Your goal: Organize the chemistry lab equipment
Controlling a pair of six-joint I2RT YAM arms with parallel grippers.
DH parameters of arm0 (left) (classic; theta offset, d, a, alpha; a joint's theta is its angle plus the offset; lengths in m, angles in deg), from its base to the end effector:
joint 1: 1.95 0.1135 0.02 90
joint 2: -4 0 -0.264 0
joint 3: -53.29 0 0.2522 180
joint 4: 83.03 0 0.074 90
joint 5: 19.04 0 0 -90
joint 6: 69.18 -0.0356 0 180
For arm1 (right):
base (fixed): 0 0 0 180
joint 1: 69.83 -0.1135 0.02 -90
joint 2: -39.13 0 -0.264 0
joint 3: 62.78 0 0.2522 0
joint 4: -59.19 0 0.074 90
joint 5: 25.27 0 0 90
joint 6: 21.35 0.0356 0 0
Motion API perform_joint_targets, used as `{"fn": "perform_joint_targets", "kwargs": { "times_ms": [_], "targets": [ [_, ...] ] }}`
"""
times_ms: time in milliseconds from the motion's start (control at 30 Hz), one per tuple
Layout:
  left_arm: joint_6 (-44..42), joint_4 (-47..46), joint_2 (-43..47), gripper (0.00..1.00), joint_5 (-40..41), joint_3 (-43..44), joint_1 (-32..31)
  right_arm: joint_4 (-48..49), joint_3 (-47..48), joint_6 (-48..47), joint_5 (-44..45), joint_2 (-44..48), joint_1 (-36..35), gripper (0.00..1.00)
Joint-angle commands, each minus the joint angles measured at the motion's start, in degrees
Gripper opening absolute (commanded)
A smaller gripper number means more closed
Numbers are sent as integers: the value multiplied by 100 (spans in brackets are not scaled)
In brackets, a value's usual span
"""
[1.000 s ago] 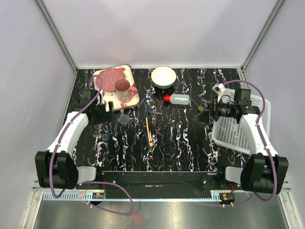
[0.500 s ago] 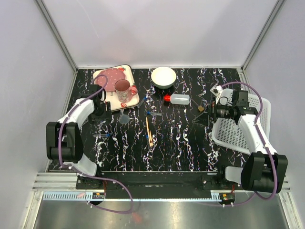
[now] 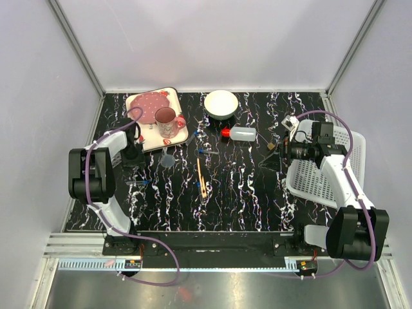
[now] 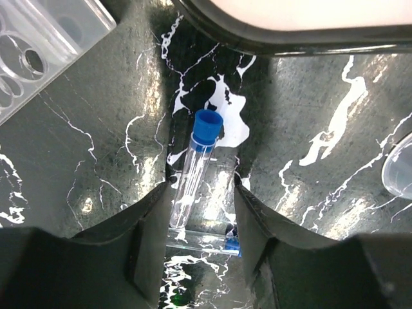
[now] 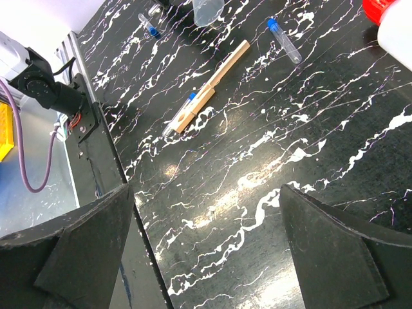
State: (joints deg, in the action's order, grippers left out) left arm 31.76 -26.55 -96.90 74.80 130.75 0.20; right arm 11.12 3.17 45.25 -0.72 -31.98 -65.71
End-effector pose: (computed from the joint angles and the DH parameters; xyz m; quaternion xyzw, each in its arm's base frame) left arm 0.3202 0.0144 0.1646 -0.1164 0.9888 0.0265 0.0901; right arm 0.2406 0.0151 0.2695 -0.3018 0.7585 0.4352 0.3797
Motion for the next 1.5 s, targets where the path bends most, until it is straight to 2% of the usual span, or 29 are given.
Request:
{"fn": "perform_joint_targets", "kwargs": {
  "times_ms": [0,200,333,400,567,700,767,900,933,1000,1067,1167,1233,1267,1300,1367,1400,1467],
  "targets": [
    [49,-308,-87,45,-208,-94,83,64,38,-174,-20,185,-52,100],
    [84,-405,-219,35,-260,-147,145,47,20,-244,-117,264,-52,100],
    [119,-449,-219,23,-357,-183,145,21,-15,-314,-170,343,-52,100],
    [145,-492,-88,19,-348,-226,145,3,-24,-349,-214,378,-52,100],
    [277,-668,482,12,-902,-472,136,-269,20,-622,-389,519,-52,100],
    [636,-983,1587,10,-1419,-929,136,-900,318,-1095,-416,528,-60,100],
    [804,-1160,2090,10,-1902,-1288,145,-1688,685,-1780,-303,458,-104,100],
    [1813,-1931,3663,9,-2886,-1983,119,-2887,1328,-2590,-143,160,-350,100],
    [2050,-2134,3944,9,-3245,-2298,84,-3176,1486,-2591,-178,116,-377,100],
    [2718,-2704,4744,9,-3415,-2572,-82,-3310,1549,-2443,-249,19,-831,100],
    [3436,-3136,5471,9,-3512,-2950,-188,-3101,1488,-2118,-258,53,-1193,100],
    [4386,-4217,6150,9,-3390,-3390,-758,-2197,1268,-1161,40,220,-1922,100],
    [4819,-5095,6406,9,-2901,-3653,-1408,-1810,1241,-694,146,256,-2388,100],
    [5082,-5603,6616,9,-2636,-3733,-1950,-1756,1276,-571,77,221,-2511,100],
    [5154,-5808,6679,9,-2059,-3786,-2234,-1685,1303,-221,-19,116,-2582,100],
    [5173,-6046,6742,9,-1511,-3830,-2996,-1448,1356,211,-502,-7,-2785,100],
    [5138,-6195,6707,9,-1030,-3821,-3228,-1317,1365,726,-617,-112,-2837,100],
    [4989,-6319,6532,9,-597,-3760,-3815,-930,1382,1186,-706,-201,-3048,100]
  ]
}}
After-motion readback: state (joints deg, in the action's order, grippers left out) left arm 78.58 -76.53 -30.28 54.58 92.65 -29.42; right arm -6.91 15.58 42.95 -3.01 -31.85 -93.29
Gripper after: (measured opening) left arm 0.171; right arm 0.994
